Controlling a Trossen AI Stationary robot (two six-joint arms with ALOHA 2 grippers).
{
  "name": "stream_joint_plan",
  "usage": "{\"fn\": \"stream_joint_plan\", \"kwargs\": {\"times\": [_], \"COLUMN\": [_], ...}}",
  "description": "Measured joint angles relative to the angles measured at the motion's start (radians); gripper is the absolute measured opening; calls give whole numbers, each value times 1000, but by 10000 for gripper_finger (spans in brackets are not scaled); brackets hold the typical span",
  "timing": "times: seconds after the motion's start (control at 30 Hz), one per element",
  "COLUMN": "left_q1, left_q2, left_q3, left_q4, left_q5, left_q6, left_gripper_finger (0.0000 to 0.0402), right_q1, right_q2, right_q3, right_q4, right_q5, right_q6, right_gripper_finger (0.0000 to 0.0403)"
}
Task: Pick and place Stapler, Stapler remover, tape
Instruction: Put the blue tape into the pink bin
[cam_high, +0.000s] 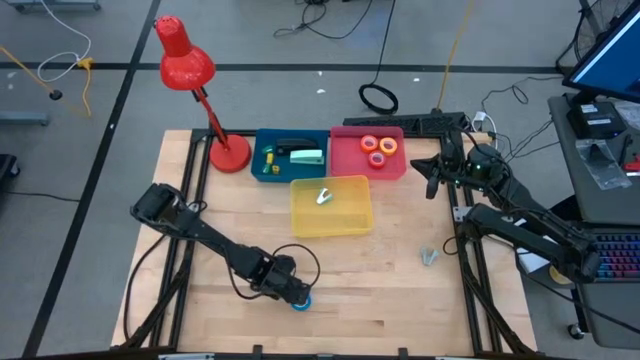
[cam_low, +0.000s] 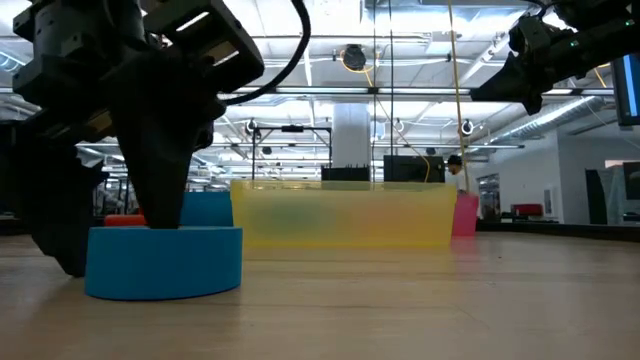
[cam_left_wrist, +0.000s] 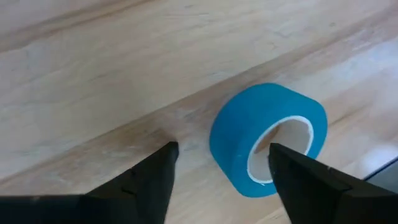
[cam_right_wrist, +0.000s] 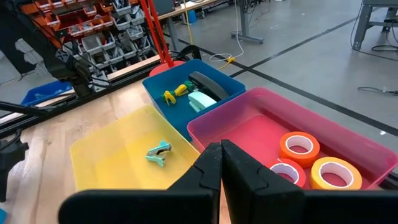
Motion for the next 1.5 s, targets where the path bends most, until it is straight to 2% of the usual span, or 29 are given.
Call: {"fn": "stream_joint_plan", "kwargs": {"times": [0.1,0.4,0.63,0.7,0.9,1.03,1.13,1.2,1.3,1.43,1.5], "left_q1": [12,40,51,67,130,219,297,356,441,535,579], "left_q2": [-1,-3,-70,-122,-311,-399,-411,-408,-391,-374,-373], "left_q3": [-1,-5,-13,-16,-10,-8,-9,-10,-6,-9,-9], "left_q4": [-17,-31,-21,-23,115,252,357,424,550,586,594], "left_q5": [11,26,0,-58,-225,-285,-236,-172,-75,10,53], "left_q6": [-8,17,93,143,374,526,602,632,648,644,628], "left_gripper_finger": [219,42,38,38,38,38,38,38,38,38,38], "right_q1": [0,0,0,0,1,1,16,45,105,176,208], "right_q2": [0,0,0,1,9,27,50,65,90,130,151], "right_q3": [0,0,0,0,0,0,0,0,0,0,0], "right_q4": [0,0,0,0,5,31,112,177,271,364,386], "right_q5": [0,0,-1,-1,-10,-146,-289,-337,-344,-336,-286], "right_q6": [-5,-13,-34,-35,17,34,0,-39,-85,-155,-182], "right_gripper_finger": [2,1,1,1,4,4,4,4,4,4,4]}}
